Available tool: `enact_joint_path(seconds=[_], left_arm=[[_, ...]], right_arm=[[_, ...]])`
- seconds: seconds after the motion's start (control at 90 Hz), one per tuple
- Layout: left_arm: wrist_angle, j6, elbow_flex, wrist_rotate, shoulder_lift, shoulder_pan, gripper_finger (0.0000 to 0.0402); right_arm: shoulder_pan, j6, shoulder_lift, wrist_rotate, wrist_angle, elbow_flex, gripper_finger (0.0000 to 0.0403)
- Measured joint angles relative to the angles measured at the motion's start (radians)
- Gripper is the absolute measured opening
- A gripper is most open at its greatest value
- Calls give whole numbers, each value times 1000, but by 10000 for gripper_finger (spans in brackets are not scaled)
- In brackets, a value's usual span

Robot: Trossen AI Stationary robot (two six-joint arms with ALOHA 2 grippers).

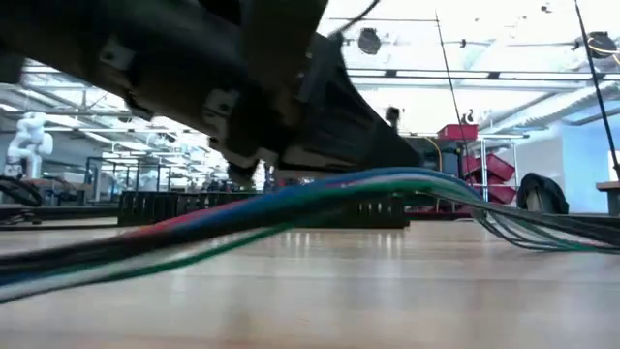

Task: Ziptie cables
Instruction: Wrap the cable wires with zip tie

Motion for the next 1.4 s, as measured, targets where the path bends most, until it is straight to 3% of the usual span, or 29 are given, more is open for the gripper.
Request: enact_joint_path(seconds=[0.456, 0.611, 0.856, 1.089, 1.289, 1.4], left_arm=[[17, 285, 0, -174, 0, -77, 0], [14, 364, 0, -224, 0, -94, 0], [45, 384, 0, -285, 0, -109, 0], [134, 358, 1, -284, 0, -110, 0], [126, 416, 5, -280, 0, -128, 0], [121, 440, 6, -281, 0, -135, 0]], right_arm=[[-3, 188, -1, 43, 135, 1, 0], [4, 241, -3, 108, 126, 1, 0], [35, 420, -5, 311, -55, 2, 0], [10, 479, -47, 339, -195, -1, 0], [-17, 550, -175, 360, -85, -127, 0], [-32, 585, -220, 315, 105, -274, 0]])
